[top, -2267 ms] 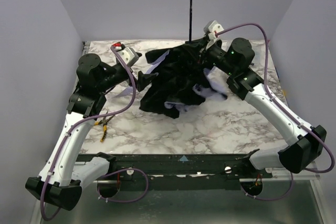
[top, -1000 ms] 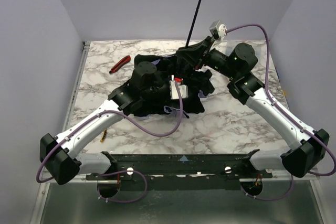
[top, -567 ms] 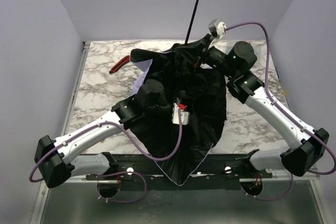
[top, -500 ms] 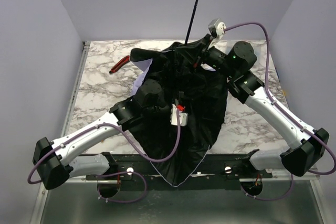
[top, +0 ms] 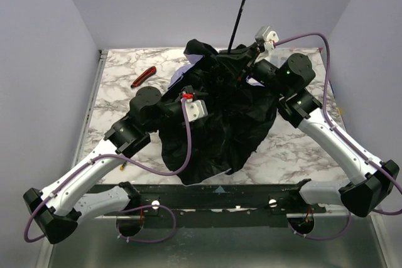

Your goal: Open the umbrella

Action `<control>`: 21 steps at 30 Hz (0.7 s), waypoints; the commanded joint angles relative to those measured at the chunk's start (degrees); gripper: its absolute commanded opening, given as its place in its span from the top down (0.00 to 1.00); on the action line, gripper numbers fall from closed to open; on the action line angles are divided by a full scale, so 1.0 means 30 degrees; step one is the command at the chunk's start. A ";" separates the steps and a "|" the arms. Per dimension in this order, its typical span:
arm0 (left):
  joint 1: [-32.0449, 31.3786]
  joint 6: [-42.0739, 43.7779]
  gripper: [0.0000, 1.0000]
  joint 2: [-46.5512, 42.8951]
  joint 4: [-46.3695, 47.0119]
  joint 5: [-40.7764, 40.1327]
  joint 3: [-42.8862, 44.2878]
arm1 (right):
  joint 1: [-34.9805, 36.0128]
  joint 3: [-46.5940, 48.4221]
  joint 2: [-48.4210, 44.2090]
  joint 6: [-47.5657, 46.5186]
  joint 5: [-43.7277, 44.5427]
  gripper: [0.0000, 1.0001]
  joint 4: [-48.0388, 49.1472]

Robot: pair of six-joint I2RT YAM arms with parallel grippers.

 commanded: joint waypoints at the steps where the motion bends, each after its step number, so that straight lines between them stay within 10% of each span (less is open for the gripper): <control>1: 0.0065 0.0862 0.47 0.0612 0.0478 -0.2259 0.0468 | -0.0002 0.0027 -0.0302 0.0221 -0.0456 1.00 0.1530; 12: 0.2981 -0.2289 0.83 0.3700 -0.0141 -0.6875 0.0852 | -0.0005 0.1107 -0.0284 0.1264 -0.0540 1.00 0.0400; 21: 0.6307 -0.6358 0.69 0.2266 -0.1067 -0.3609 -0.0908 | -0.0061 0.1204 -0.0225 0.0693 -0.0533 1.00 -0.0154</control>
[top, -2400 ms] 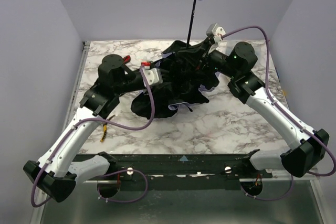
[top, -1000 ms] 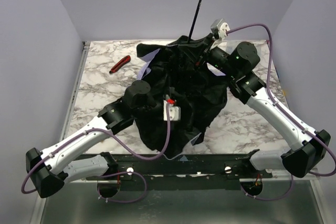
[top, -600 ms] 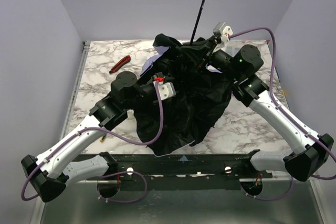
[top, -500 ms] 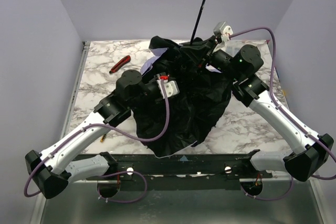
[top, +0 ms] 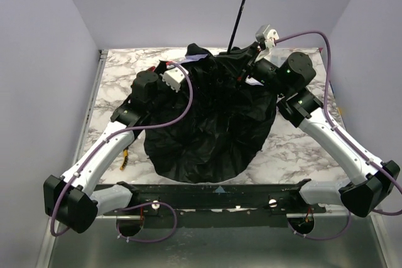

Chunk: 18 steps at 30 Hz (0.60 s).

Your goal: Open the umbrella

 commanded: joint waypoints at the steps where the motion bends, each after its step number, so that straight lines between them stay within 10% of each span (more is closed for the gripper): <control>1: 0.0850 -0.2606 0.68 -0.1807 0.0126 0.3150 -0.1027 | -0.0061 0.0843 -0.0178 -0.0112 -0.0766 1.00 0.0554; 8: 0.0974 -0.6766 0.65 -0.2937 0.3255 0.9931 0.0827 | -0.0061 0.0889 0.0400 0.0169 -0.1823 1.00 0.0829; 18: 0.0565 -1.1331 0.80 0.0286 0.1971 0.8456 0.4694 | -0.0046 0.0944 0.0680 0.1102 -0.2878 1.00 0.1521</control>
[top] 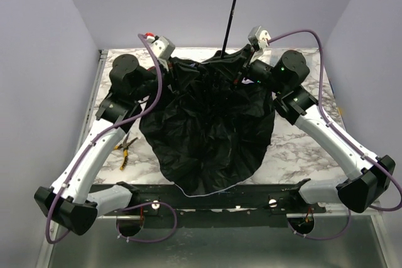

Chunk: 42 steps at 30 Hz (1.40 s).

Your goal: Open the umbrella

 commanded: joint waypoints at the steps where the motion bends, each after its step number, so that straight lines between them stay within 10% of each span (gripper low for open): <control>1: -0.0230 -0.3240 0.80 0.1805 -0.0439 0.0599 0.0884 | -0.0032 0.0824 -0.0027 0.0727 -0.1085 1.00 0.1621; 19: -0.0952 -0.3796 0.76 0.5548 -0.3949 -0.2143 0.2222 | -0.0043 0.1540 0.0835 0.2579 -0.3365 1.00 0.3076; 29: 0.1411 -0.3865 0.26 0.7005 -0.3567 -0.3194 0.1771 | -0.0031 0.2928 0.0958 0.4103 -0.5124 1.00 0.1813; 42: 0.3094 -0.2613 0.23 0.5353 0.2617 0.1123 0.1258 | -0.0034 0.2850 0.1221 0.3037 -0.0596 1.00 -0.0763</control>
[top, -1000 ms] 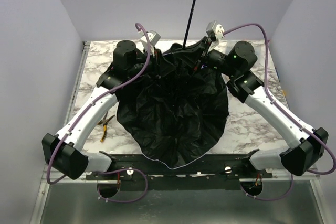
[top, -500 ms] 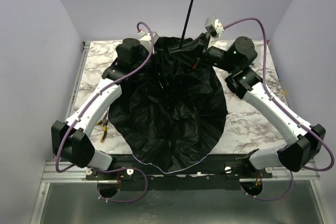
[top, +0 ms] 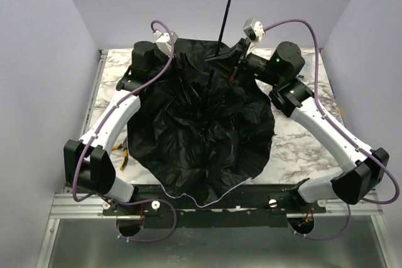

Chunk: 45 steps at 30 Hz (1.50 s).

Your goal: Open the umbrella

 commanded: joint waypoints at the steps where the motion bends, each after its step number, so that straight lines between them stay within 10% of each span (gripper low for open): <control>1: 0.0471 0.1980 0.24 -0.2387 0.4420 0.1127 -0.0200 | 0.0034 0.0871 -0.0245 0.0210 0.2446 1.00 -0.0192; 10: -0.0232 1.0482 0.48 -0.7225 0.4012 0.2622 -0.2750 | 0.0026 0.0333 -0.0208 0.0105 0.4068 1.00 0.0127; 18: -0.5799 2.1798 0.72 -0.9792 -0.0619 0.1241 -0.5088 | 0.0298 0.0817 0.0384 0.0480 0.6432 1.00 0.0038; 29: -1.0397 2.4549 0.72 -0.5512 -0.0272 -0.4636 -0.3888 | 0.2285 0.0923 0.0640 -0.0298 1.0966 1.00 -0.0238; 45: -1.2504 2.4424 0.58 -0.6551 0.0825 -0.3287 -0.6993 | 0.2283 0.1663 0.1078 -0.1211 1.2403 1.00 0.0276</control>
